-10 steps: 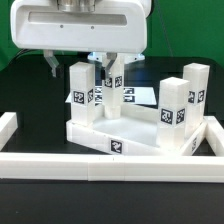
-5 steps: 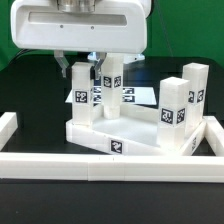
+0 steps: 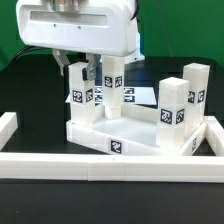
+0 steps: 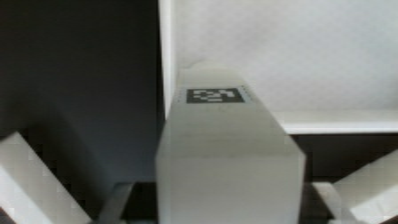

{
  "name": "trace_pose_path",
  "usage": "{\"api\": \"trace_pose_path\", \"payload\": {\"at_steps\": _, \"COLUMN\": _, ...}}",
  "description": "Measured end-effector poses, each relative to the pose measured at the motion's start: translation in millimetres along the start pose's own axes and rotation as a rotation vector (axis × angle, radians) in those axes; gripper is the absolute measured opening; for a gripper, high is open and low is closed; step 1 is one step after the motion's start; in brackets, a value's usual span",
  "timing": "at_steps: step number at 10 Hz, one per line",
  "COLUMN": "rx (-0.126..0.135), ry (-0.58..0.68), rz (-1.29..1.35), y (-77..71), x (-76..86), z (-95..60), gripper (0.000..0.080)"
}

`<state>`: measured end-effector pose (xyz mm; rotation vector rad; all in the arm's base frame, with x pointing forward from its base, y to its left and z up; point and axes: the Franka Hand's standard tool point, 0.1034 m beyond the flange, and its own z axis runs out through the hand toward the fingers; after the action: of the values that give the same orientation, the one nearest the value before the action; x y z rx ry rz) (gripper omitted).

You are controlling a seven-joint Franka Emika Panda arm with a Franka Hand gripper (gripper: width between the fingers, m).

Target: Assemble desk

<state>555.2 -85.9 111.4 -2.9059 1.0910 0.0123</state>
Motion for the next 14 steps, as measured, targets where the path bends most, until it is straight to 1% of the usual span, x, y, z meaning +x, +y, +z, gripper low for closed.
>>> {"api": "trace_pose_path", "payload": {"at_steps": 1, "rx": 0.012, "ry": 0.000, "rz": 0.112, "y": 1.9, "x": 0.1, "z": 0.3, "gripper": 0.0288}}
{"api": "trace_pose_path", "payload": {"at_steps": 2, "rx": 0.030, "ry": -0.010, "rz": 0.305, "y": 5.3, "x": 0.8, "z": 0.6, "gripper": 0.0288}}
{"api": "trace_pose_path", "payload": {"at_steps": 3, "rx": 0.029, "ry": -0.012, "rz": 0.454, "y": 4.8, "x": 0.2, "z": 1.1, "gripper": 0.0288}}
{"api": "trace_pose_path", "payload": {"at_steps": 6, "rx": 0.028, "ry": -0.022, "rz": 0.789, "y": 3.2, "x": -0.1, "z": 0.8, "gripper": 0.0288}}
{"api": "trace_pose_path", "payload": {"at_steps": 8, "rx": 0.028, "ry": -0.021, "rz": 0.780, "y": 3.4, "x": 0.0, "z": 1.5, "gripper": 0.0288}}
{"api": "trace_pose_path", "payload": {"at_steps": 9, "rx": 0.026, "ry": -0.020, "rz": 0.745, "y": 3.6, "x": -0.2, "z": 2.1, "gripper": 0.0388}}
{"api": "trace_pose_path", "payload": {"at_steps": 10, "rx": 0.021, "ry": -0.017, "rz": 0.678, "y": 2.5, "x": -0.5, "z": 2.0, "gripper": 0.0524}}
{"api": "trace_pose_path", "payload": {"at_steps": 11, "rx": 0.010, "ry": -0.008, "rz": 0.561, "y": -1.1, "x": -1.5, "z": 1.7, "gripper": 0.0524}}
{"api": "trace_pose_path", "payload": {"at_steps": 12, "rx": 0.010, "ry": -0.007, "rz": 0.454, "y": -4.5, "x": -2.9, "z": 1.7, "gripper": 0.0629}}
{"api": "trace_pose_path", "payload": {"at_steps": 14, "rx": 0.010, "ry": -0.007, "rz": 0.295, "y": -4.3, "x": -2.8, "z": 2.0, "gripper": 0.0648}}
